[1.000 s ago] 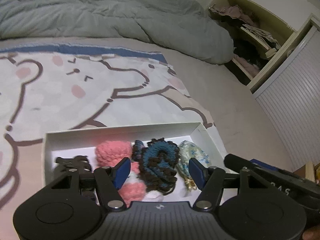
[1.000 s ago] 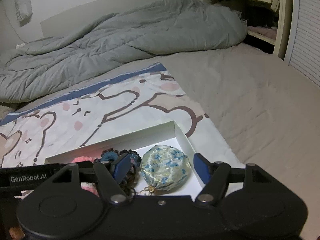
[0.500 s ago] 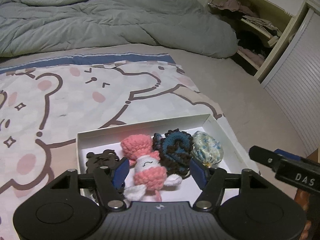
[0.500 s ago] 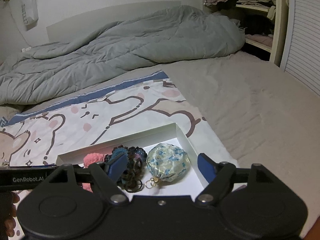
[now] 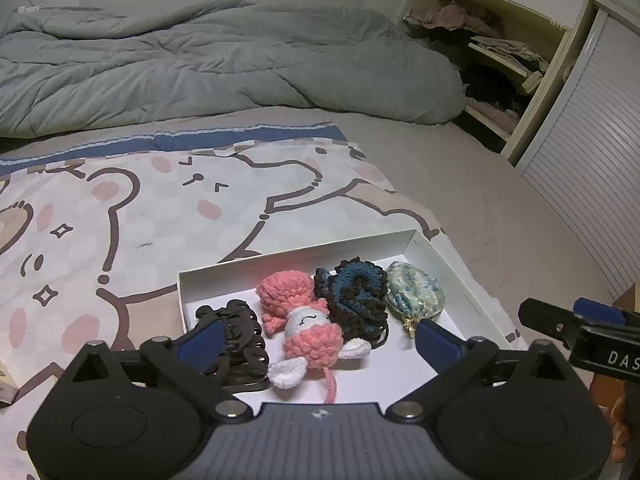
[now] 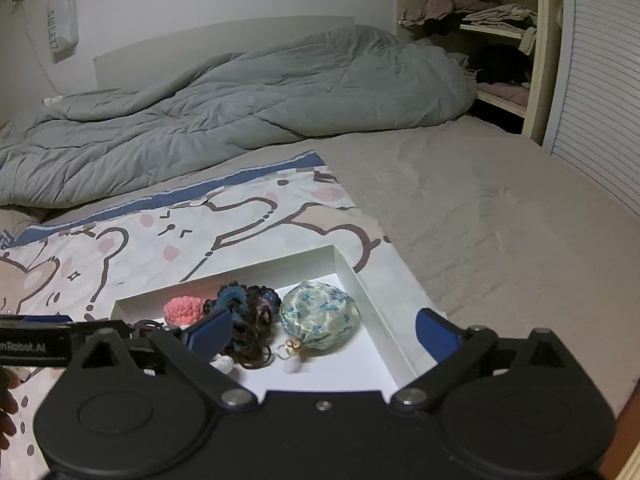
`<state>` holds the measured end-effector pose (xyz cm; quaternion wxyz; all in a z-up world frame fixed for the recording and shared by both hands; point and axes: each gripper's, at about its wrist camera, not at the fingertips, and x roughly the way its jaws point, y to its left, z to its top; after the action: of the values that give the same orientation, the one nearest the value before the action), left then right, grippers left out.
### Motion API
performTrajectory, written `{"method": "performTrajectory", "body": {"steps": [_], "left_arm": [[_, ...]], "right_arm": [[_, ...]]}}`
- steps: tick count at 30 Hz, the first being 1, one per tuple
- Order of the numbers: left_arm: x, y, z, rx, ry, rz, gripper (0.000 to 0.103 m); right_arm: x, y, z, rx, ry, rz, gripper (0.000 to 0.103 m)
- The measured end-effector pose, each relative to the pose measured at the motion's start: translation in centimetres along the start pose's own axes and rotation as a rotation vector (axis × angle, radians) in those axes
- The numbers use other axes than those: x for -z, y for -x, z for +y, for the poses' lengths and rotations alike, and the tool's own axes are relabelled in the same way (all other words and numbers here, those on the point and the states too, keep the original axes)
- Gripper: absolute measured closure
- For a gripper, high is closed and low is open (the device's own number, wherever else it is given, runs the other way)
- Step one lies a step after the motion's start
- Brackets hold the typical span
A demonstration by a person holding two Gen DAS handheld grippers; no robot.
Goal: Organize objects
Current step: 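Lower the scrunchie and pouch into the white box and open both grippers, then lift both grippers away from the box toward the remaining items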
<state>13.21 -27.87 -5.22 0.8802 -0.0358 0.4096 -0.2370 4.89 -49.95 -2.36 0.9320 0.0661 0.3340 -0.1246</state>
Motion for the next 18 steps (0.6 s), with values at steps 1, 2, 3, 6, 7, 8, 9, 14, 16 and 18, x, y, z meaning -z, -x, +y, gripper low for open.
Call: {"method": "performTrajectory", "body": {"steps": [1, 2, 3, 6, 7, 8, 9, 14, 16, 18], "left_arm": [[0.0, 0.1, 0.0, -0.001, -0.002, -0.003, 0.0], [0.1, 0.2, 0.0, -0.004, -0.006, -0.004, 0.0], [0.2, 0.3, 0.0, -0.007, -0.011, -0.004, 0.0], [0.3, 0.6, 0.1, -0.022, -0.029, -0.006, 0.0], [0.3, 0.7, 0.2, -0.028, -0.034, -0.008, 0.0], [0.4, 0.9, 0.3, -0.032, -0.038, -0.009, 0.0], [0.4, 1.0, 0.3, -0.035, -0.041, -0.01, 0.0], [0.4, 1.7, 1.3, -0.05, -0.043, -0.016, 0.0], [0.3, 2.0, 1.9, -0.06, -0.039, -0.019, 0.0], [0.3, 2.2, 2.6, -0.071, -0.034, -0.019, 0.0]], "right_arm": [[0.1, 0.2, 0.0, -0.001, 0.005, -0.001, 0.001], [0.2, 0.3, 0.0, -0.002, 0.01, -0.004, 0.0], [0.3, 0.4, 0.0, -0.002, 0.014, -0.005, 0.0], [0.5, 0.7, 0.3, 0.003, 0.026, -0.002, 0.0], [0.5, 0.7, 0.3, 0.006, 0.031, -0.001, 0.0], [0.6, 0.8, 0.4, 0.01, 0.036, 0.0, 0.0], [0.6, 0.9, 0.4, 0.012, 0.039, 0.0, 0.0], [0.8, 1.0, 0.5, 0.014, 0.026, 0.002, 0.0], [0.8, 0.8, 0.8, 0.015, 0.028, 0.008, 0.0], [0.8, 0.6, 1.2, 0.013, 0.035, 0.013, 0.0]]}}
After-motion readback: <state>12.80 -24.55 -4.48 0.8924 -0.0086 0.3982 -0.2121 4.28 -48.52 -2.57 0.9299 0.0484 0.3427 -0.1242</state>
